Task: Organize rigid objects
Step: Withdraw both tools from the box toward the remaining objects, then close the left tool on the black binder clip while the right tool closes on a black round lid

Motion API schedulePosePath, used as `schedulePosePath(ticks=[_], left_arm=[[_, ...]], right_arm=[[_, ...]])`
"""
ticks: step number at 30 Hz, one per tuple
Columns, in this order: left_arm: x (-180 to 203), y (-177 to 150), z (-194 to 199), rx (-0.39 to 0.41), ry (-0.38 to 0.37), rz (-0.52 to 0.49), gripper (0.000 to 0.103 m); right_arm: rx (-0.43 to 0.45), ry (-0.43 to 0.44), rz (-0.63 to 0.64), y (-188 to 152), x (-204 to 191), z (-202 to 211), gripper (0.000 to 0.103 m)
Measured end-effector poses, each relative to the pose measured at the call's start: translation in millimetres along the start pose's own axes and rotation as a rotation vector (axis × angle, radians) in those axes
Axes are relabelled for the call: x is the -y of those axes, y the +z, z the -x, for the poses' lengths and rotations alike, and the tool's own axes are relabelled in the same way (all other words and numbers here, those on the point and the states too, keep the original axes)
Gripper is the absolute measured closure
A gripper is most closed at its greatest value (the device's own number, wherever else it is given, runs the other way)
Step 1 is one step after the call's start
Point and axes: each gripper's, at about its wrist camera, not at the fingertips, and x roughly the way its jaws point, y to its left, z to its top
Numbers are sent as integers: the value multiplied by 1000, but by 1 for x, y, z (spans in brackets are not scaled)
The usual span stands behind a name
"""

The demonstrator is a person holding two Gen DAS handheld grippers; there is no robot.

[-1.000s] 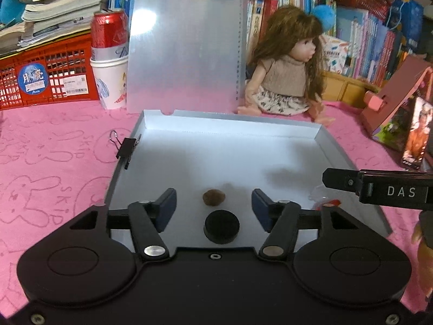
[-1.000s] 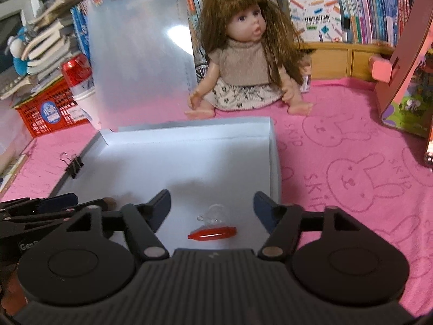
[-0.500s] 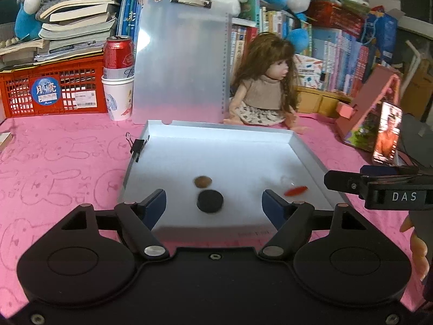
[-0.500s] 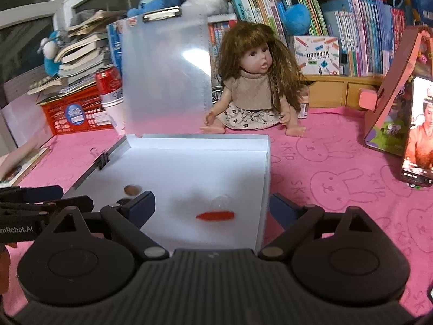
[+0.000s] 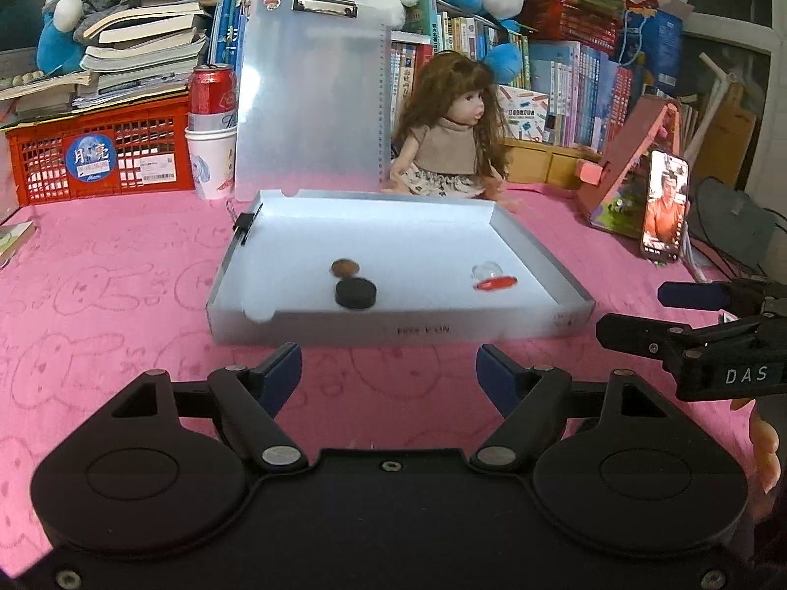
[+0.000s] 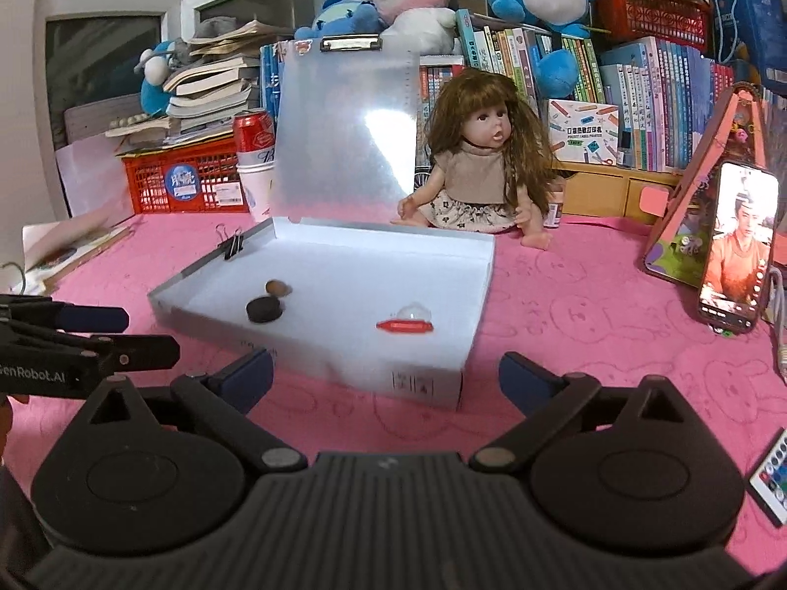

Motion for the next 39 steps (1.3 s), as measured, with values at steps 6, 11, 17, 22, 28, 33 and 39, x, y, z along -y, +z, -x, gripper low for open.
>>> schedulePosePath(ticks=[6, 11, 17, 22, 28, 33, 39], left_arm=[[-1, -20, 11, -11, 11, -10, 26], [-5, -38, 19, -16, 28, -11, 27], [-14, -52, 24, -38, 12, 33, 36], [-15, -57, 24, -54, 4, 62, 47], [-10, -54, 16, -62, 69, 62, 49], [-12, -54, 13, -67, 86, 52, 50], [-24, -54, 14, -63, 127, 63, 48]], right_arm=[[3, -24, 64, -22, -7, 10, 1], [17, -47, 81, -38, -10, 18, 1], [15, -52, 79, -53, -9, 24, 1], [26, -73, 82, -63, -8, 29, 1], [31, -100, 68, -66, -2, 31, 2], [22, -121, 86, -70, -1, 31, 3], [10, -139, 100, -75, -1, 33, 5]])
